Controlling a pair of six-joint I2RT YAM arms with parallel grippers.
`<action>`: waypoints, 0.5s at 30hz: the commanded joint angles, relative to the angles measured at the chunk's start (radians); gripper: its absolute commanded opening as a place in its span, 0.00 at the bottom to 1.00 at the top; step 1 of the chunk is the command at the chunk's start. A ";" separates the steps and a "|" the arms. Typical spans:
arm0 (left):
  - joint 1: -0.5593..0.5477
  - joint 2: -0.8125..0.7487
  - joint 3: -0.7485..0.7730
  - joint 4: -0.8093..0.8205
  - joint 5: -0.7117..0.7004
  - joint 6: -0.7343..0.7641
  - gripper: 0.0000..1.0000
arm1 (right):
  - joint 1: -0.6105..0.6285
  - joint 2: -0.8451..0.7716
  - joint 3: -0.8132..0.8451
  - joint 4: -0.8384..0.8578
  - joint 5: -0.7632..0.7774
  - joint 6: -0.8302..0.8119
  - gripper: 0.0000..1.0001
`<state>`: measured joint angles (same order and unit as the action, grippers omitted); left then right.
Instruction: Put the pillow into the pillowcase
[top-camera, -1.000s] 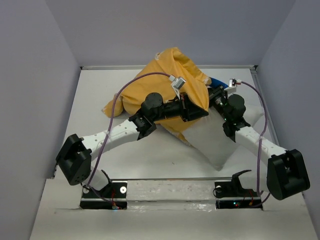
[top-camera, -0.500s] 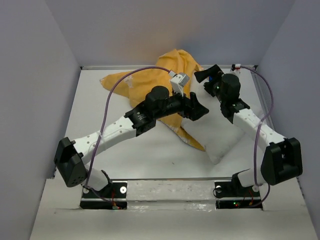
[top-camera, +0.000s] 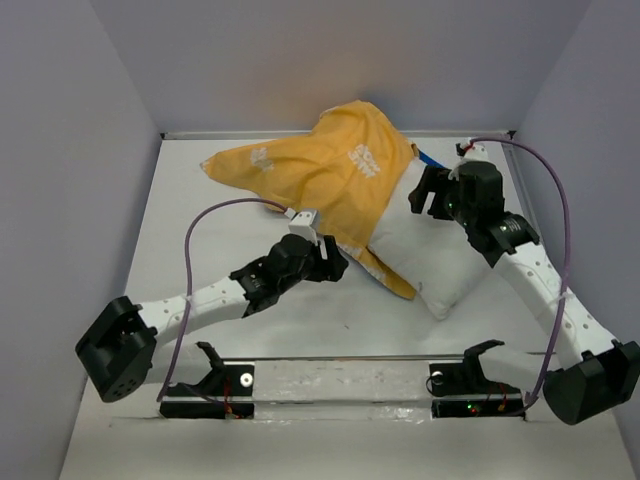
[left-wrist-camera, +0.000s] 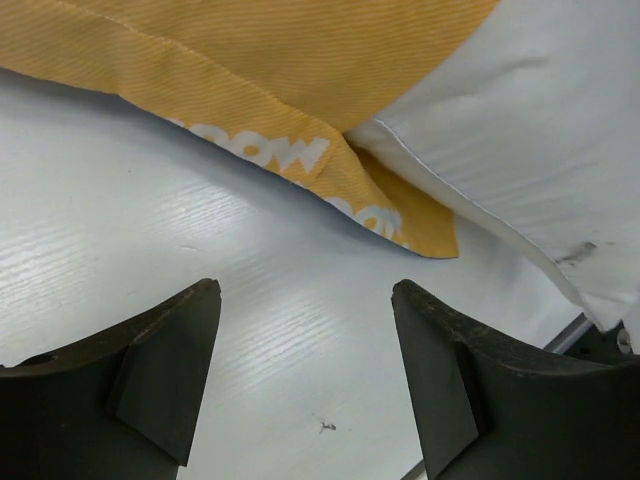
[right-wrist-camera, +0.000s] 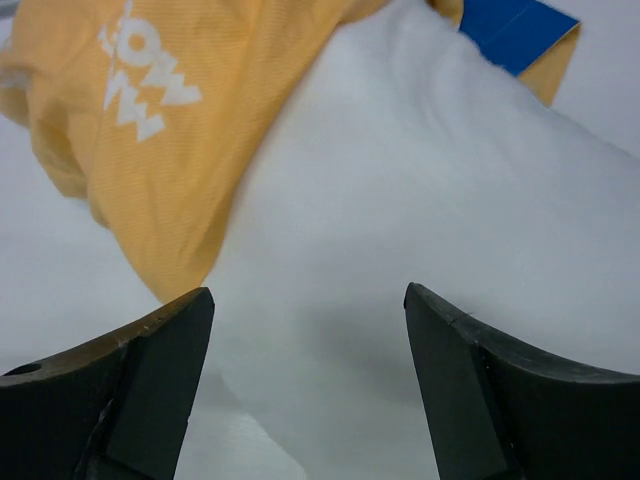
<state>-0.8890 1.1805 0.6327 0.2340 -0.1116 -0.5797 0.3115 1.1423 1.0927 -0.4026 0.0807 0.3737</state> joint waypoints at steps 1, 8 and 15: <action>0.002 0.112 0.079 0.168 -0.022 -0.005 0.79 | 0.110 -0.027 -0.016 -0.160 0.029 -0.134 0.82; 0.018 0.321 0.149 0.309 -0.025 -0.012 0.79 | 0.273 0.039 -0.016 -0.252 0.148 -0.193 0.99; 0.028 0.547 0.286 0.369 0.030 -0.019 0.79 | 0.282 0.301 0.030 -0.222 0.280 -0.182 0.98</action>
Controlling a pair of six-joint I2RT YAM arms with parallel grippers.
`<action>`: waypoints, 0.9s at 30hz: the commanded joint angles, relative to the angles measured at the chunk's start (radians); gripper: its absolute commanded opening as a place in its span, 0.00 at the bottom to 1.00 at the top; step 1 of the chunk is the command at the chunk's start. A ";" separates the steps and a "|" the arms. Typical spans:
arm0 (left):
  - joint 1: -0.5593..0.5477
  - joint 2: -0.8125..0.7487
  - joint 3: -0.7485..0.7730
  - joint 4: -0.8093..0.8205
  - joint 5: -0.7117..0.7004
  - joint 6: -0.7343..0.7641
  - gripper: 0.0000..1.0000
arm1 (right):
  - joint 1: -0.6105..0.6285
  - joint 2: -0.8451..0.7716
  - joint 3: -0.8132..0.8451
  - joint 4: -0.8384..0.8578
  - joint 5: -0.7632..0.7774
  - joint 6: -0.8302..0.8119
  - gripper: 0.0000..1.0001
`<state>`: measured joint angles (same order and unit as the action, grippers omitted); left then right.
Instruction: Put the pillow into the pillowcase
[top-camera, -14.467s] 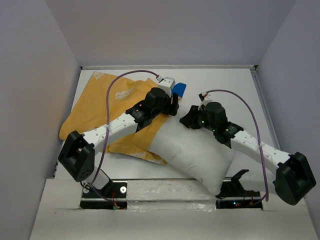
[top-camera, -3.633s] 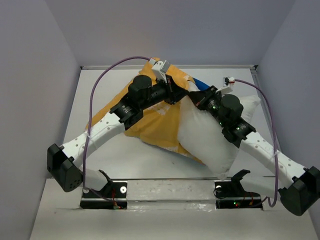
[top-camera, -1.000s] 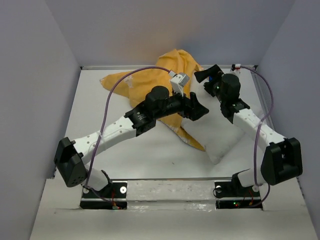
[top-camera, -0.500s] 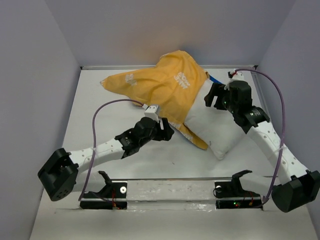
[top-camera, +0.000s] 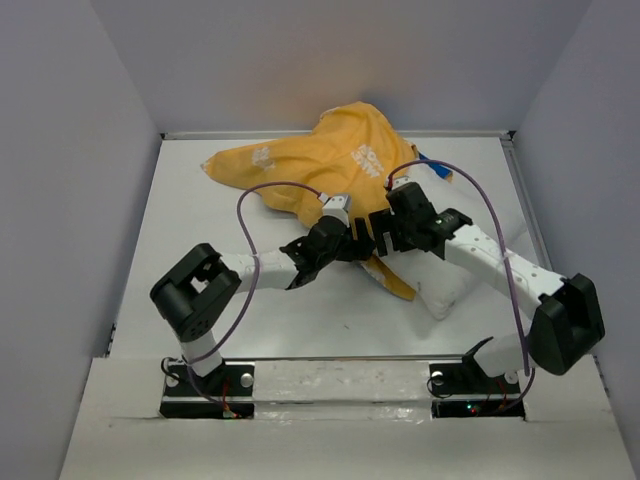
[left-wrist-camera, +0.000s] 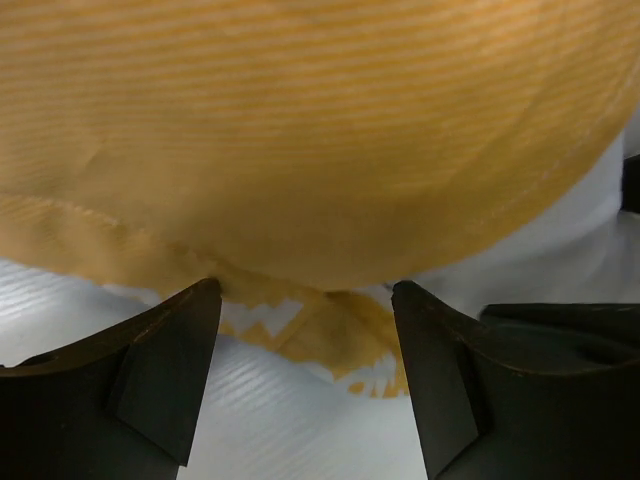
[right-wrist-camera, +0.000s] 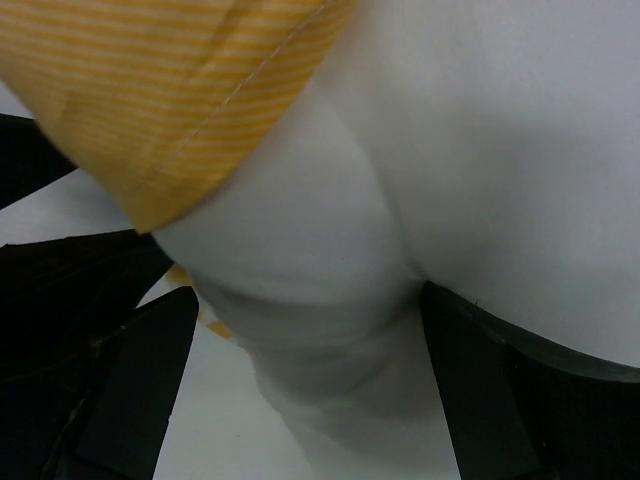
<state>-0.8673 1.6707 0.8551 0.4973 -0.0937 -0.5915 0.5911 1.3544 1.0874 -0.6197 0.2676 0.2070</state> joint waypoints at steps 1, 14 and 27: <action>0.007 0.090 0.073 0.131 0.017 -0.008 0.75 | 0.003 0.104 0.035 0.021 0.073 -0.017 0.93; 0.018 0.048 -0.005 0.173 0.000 0.024 0.10 | -0.008 0.077 0.040 0.287 -0.113 0.086 0.00; -0.048 -0.242 -0.087 0.190 0.316 0.016 0.00 | -0.060 0.025 -0.073 0.773 -0.571 0.342 0.00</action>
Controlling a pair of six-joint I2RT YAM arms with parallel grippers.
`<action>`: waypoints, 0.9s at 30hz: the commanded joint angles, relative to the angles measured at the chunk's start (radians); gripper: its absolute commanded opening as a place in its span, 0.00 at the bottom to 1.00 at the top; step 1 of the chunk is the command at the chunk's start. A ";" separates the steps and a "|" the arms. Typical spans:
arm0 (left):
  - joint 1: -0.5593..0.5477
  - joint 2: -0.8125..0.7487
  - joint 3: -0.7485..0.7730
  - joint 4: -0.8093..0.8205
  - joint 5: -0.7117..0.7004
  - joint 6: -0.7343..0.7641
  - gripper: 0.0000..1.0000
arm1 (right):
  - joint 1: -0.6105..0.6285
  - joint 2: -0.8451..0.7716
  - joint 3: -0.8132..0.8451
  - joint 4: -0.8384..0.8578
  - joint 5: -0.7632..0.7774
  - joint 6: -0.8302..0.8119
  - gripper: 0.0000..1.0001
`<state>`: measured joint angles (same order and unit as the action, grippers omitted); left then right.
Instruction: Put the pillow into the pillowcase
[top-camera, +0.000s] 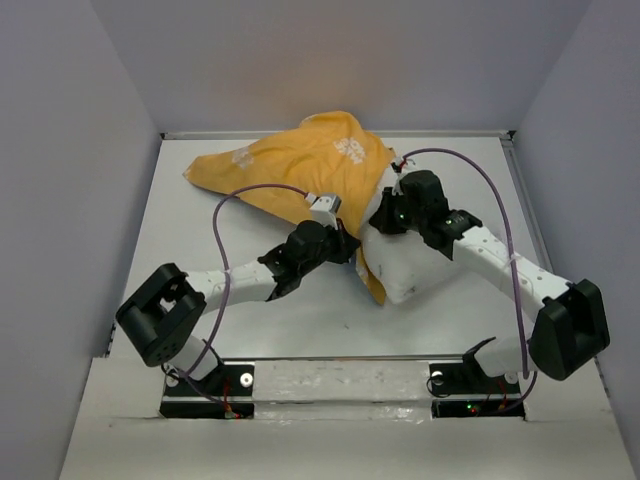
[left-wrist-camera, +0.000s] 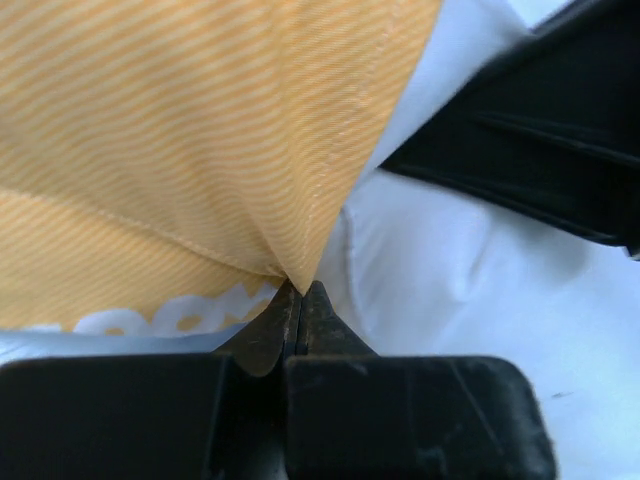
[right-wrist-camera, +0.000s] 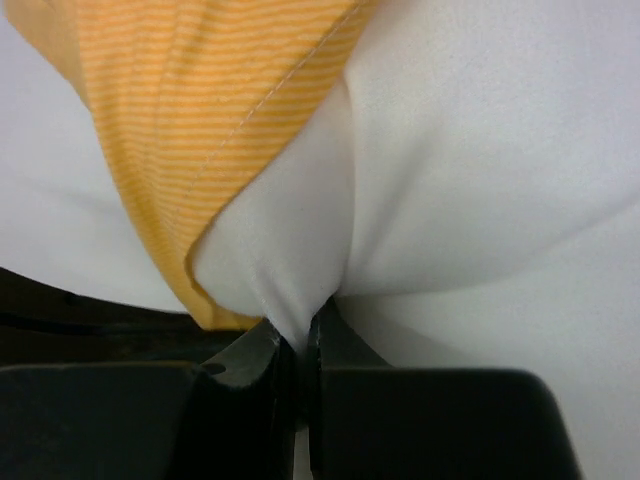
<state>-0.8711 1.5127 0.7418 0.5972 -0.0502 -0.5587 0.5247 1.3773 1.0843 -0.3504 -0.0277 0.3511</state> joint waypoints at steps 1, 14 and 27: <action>-0.048 -0.107 0.028 0.111 0.367 -0.023 0.00 | 0.006 0.009 -0.093 0.595 -0.282 0.260 0.00; 0.164 -0.438 -0.136 -0.172 0.222 -0.046 0.40 | 0.101 -0.039 -0.224 0.667 0.508 0.494 0.00; 0.144 -0.362 0.067 -0.279 0.103 0.062 0.66 | 0.288 -0.094 -0.174 0.516 0.816 0.374 0.00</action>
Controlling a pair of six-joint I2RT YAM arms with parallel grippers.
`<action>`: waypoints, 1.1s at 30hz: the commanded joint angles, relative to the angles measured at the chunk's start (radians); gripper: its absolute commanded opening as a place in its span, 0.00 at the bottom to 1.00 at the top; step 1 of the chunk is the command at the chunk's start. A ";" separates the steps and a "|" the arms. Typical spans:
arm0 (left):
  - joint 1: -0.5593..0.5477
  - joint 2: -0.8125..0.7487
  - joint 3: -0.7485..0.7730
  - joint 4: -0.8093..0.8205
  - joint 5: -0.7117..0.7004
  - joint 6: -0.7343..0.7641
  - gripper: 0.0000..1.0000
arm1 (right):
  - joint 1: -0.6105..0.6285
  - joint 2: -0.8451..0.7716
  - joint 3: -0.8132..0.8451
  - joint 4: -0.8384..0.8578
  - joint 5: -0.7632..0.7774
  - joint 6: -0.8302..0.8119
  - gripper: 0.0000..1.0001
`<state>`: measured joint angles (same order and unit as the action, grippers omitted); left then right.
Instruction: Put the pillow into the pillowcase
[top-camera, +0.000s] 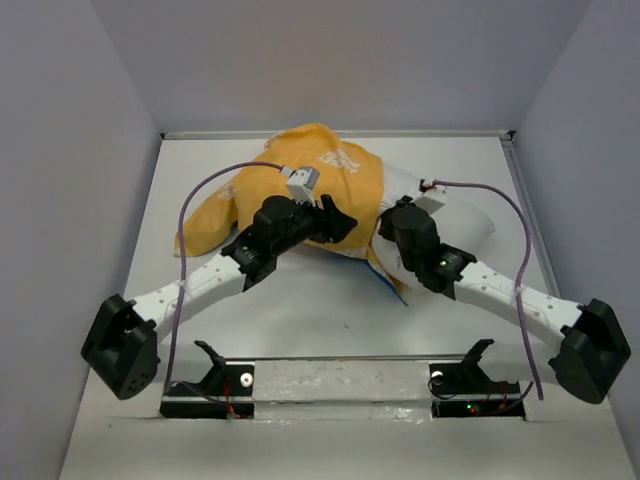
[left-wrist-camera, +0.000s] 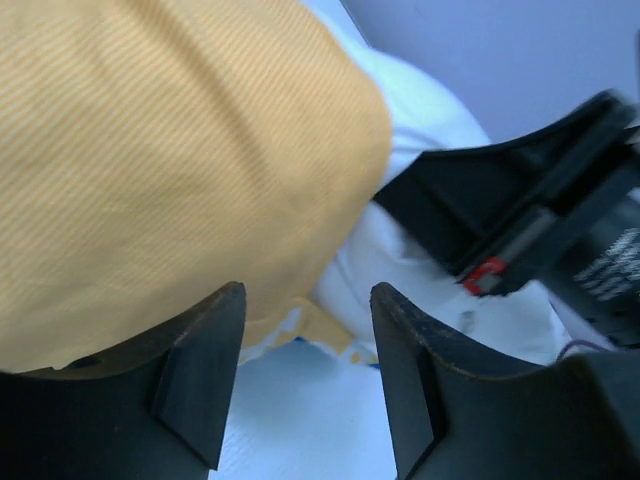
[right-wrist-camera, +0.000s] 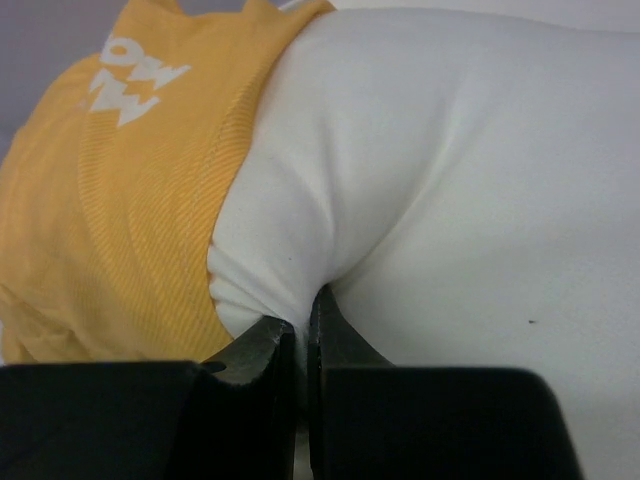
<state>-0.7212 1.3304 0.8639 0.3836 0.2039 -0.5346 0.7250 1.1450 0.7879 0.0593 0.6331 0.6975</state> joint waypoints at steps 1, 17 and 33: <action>-0.006 -0.222 -0.095 -0.095 -0.190 0.030 0.68 | 0.109 0.192 0.158 0.109 0.146 0.046 0.00; 0.327 -0.180 -0.382 0.118 -0.290 -0.145 0.89 | -0.246 0.124 0.363 -0.174 -0.629 -0.269 0.97; 0.342 0.208 -0.088 0.264 -0.044 -0.076 0.80 | -0.357 0.349 0.155 0.026 -1.250 -0.273 0.02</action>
<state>-0.3775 1.5196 0.6899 0.5430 0.0757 -0.6422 0.2390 1.6547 1.0607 -0.0360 -0.4267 0.3805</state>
